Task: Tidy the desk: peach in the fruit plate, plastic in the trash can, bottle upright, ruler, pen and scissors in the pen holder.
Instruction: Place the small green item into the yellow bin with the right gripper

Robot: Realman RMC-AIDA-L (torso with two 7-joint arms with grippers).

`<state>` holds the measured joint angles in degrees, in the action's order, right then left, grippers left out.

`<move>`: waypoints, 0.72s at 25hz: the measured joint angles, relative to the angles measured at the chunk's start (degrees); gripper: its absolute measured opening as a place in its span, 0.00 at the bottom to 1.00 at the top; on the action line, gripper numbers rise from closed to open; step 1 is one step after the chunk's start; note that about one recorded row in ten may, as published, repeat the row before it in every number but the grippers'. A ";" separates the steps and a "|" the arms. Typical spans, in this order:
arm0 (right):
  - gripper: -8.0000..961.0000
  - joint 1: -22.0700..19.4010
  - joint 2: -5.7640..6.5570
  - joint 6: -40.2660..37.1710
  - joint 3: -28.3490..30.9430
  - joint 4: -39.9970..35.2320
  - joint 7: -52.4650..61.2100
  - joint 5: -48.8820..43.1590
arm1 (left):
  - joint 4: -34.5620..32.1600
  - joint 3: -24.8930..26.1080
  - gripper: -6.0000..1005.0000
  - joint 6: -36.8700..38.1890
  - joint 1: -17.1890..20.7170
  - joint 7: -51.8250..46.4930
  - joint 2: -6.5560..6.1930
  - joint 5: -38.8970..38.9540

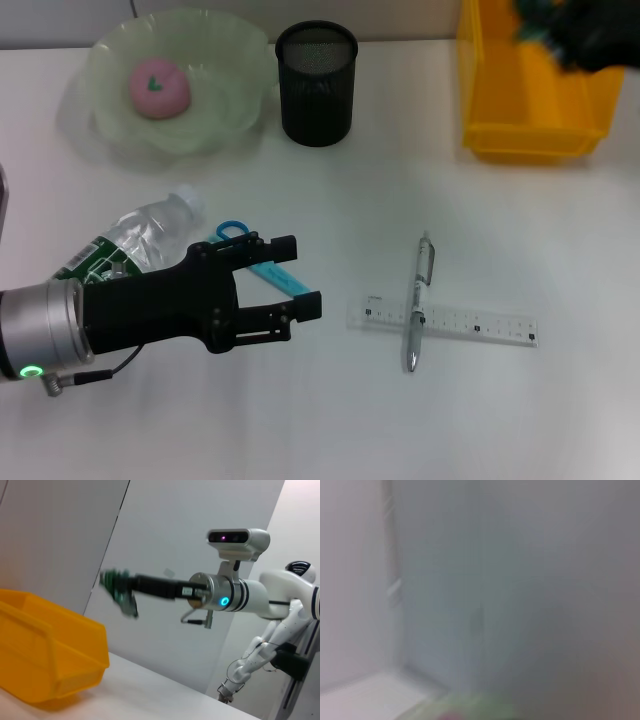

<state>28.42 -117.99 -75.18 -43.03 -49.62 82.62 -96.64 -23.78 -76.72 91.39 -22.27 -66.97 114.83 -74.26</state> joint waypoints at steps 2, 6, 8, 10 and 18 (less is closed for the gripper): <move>0.04 -0.66 -0.22 2.92 2.68 0.54 -0.91 2.87 | -0.01 -0.01 0.81 0.16 -0.14 -0.06 -0.01 0.00; 0.03 1.25 1.16 13.58 3.55 4.47 0.30 3.88 | -0.04 -0.01 0.81 0.90 -0.48 -0.50 -0.14 -0.01; 0.03 2.25 1.77 15.11 3.44 6.19 0.29 3.81 | -0.04 -0.01 0.81 0.94 -0.50 -0.51 -0.18 -0.01; 0.05 4.16 2.83 17.12 3.30 9.21 0.01 3.15 | -0.04 -0.01 0.81 0.96 -0.55 -0.52 -0.20 -0.01; 0.14 6.97 3.23 21.07 3.31 11.46 0.16 -1.36 | -0.04 -0.01 0.81 0.98 -0.68 -0.53 -0.23 -0.13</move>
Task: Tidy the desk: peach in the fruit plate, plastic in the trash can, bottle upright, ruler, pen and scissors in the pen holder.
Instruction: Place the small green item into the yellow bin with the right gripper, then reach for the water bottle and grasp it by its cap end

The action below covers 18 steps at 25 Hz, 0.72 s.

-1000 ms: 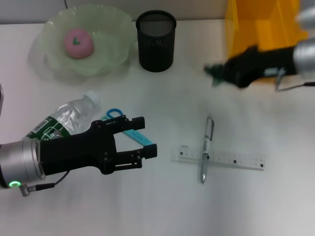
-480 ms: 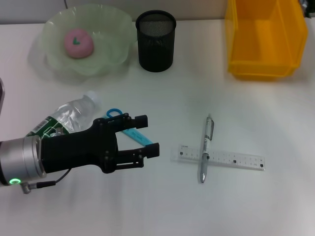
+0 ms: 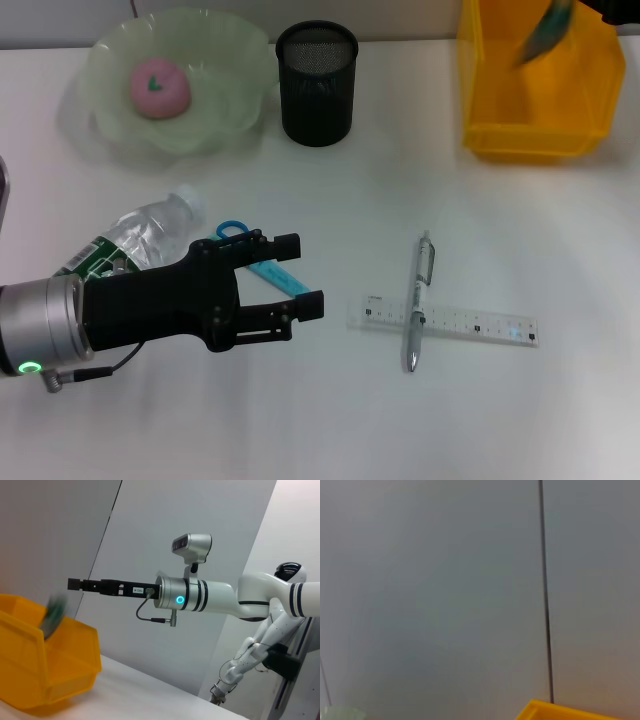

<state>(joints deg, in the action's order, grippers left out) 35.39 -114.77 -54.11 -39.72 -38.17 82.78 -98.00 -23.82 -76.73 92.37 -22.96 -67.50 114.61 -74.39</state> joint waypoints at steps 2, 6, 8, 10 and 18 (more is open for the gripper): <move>0.20 0.09 -0.09 0.25 0.24 -0.12 -0.05 0.15 | 0.00 0.00 0.81 0.00 -0.02 0.00 0.00 -0.05; 0.38 0.05 -0.31 0.29 0.76 -0.35 -0.55 1.67 | 0.00 0.05 0.81 0.00 -0.28 -0.02 -0.04 -0.06; 0.45 -0.29 -0.37 -0.06 0.81 -0.37 -1.39 3.79 | 0.00 0.03 0.81 -0.01 -0.44 -0.07 -0.10 -0.06; 0.52 -1.04 -0.37 -2.56 0.82 -0.43 -1.64 5.61 | 0.00 0.10 0.81 -0.02 -0.72 -0.14 -0.15 -0.06; 0.79 -9.00 0.67 -30.36 0.88 -0.03 -4.70 12.24 | 0.03 0.67 0.81 -1.09 -2.01 -1.18 -0.24 -0.06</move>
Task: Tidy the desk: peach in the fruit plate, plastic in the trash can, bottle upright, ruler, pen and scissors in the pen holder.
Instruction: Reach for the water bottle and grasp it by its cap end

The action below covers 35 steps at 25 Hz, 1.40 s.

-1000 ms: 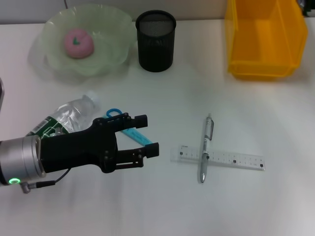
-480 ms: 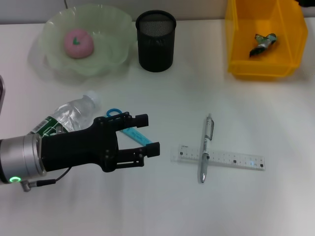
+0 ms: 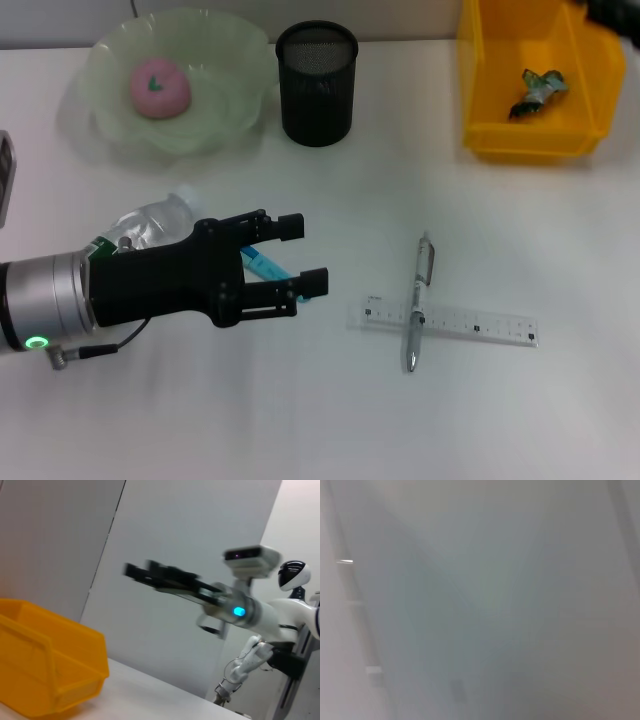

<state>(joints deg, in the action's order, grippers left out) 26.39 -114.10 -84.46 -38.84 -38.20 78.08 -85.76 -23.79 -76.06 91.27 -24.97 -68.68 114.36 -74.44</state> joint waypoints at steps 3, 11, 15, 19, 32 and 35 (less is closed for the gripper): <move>0.79 -2.63 0.34 -7.88 -0.28 0.53 -0.53 -1.71 | -0.08 0.60 0.81 -1.54 -0.61 -0.94 -0.15 0.00; 0.80 -5.51 -0.66 -15.60 -0.89 1.61 0.52 -14.29 | -4.01 1.49 0.81 -8.98 -0.87 -5.94 -0.37 -0.15; 0.80 -4.07 -1.54 -14.83 -1.80 1.99 -2.86 -24.57 | -6.87 1.55 0.81 -11.63 -1.04 -9.66 -0.60 -1.92; 0.81 -3.76 -2.69 -12.14 -2.11 2.35 -5.87 -27.84 | -16.29 3.70 0.81 -17.32 -1.66 -23.27 -1.71 -12.60; 0.80 -3.17 -2.42 -11.31 -2.36 3.37 -8.24 -28.79 | -31.15 12.28 0.81 -17.60 -10.22 -58.21 -0.07 -57.94; 0.80 -3.10 -2.36 -11.00 -2.38 3.54 -8.31 -28.81 | -30.53 12.22 0.81 -17.62 -13.01 -61.65 1.99 -65.22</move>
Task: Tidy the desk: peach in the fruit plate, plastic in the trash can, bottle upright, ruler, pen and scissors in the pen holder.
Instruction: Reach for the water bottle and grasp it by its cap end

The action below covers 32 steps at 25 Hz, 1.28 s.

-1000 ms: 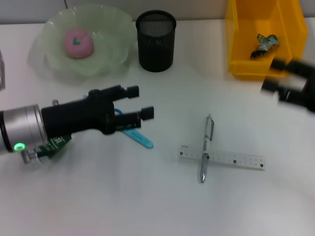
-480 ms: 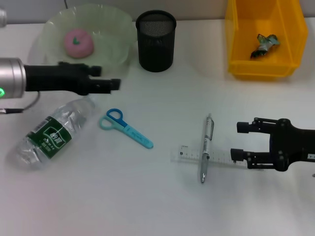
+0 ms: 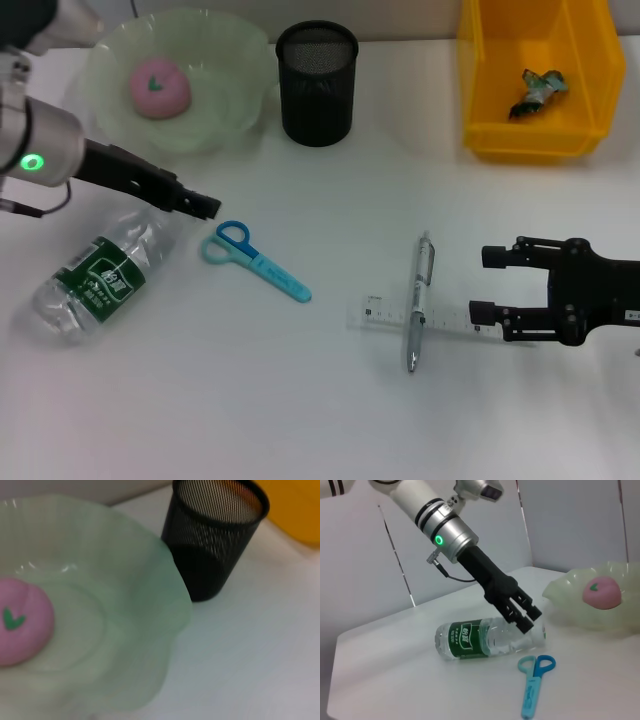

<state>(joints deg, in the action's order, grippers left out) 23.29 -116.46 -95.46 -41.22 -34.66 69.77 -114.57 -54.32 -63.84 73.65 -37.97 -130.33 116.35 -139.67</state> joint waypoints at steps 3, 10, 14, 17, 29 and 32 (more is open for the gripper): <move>0.80 0.06 0.07 0.27 0.00 0.03 0.00 -0.03 | 0.18 0.01 0.81 -0.51 -0.80 -0.42 1.32 -2.76; 0.80 0.10 0.11 0.27 0.00 0.03 0.00 -0.04 | 2.17 -0.64 0.81 -3.21 -1.81 -1.73 1.96 -5.94; 0.80 0.24 0.18 0.23 0.05 0.03 0.01 -0.04 | 2.65 -0.88 0.81 -3.80 -1.84 -1.63 1.94 -6.07; 0.80 0.44 0.24 0.05 0.17 0.03 0.18 -0.04 | 2.93 -1.43 0.81 -4.54 -1.84 -1.49 1.95 -7.03; 0.80 0.86 0.38 -0.23 0.62 0.03 0.48 -0.04 | 3.36 -4.48 0.44 -6.11 -1.92 -1.33 2.04 -7.73; 0.80 0.88 0.41 -0.26 0.68 0.03 0.49 -0.04 | 1.20 -4.00 0.44 -5.16 -1.71 -0.82 2.04 -7.16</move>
<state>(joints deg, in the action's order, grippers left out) 24.17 -116.05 -95.72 -40.54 -34.63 70.26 -114.61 -53.11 -67.84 68.50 -39.69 -131.15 118.39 -146.83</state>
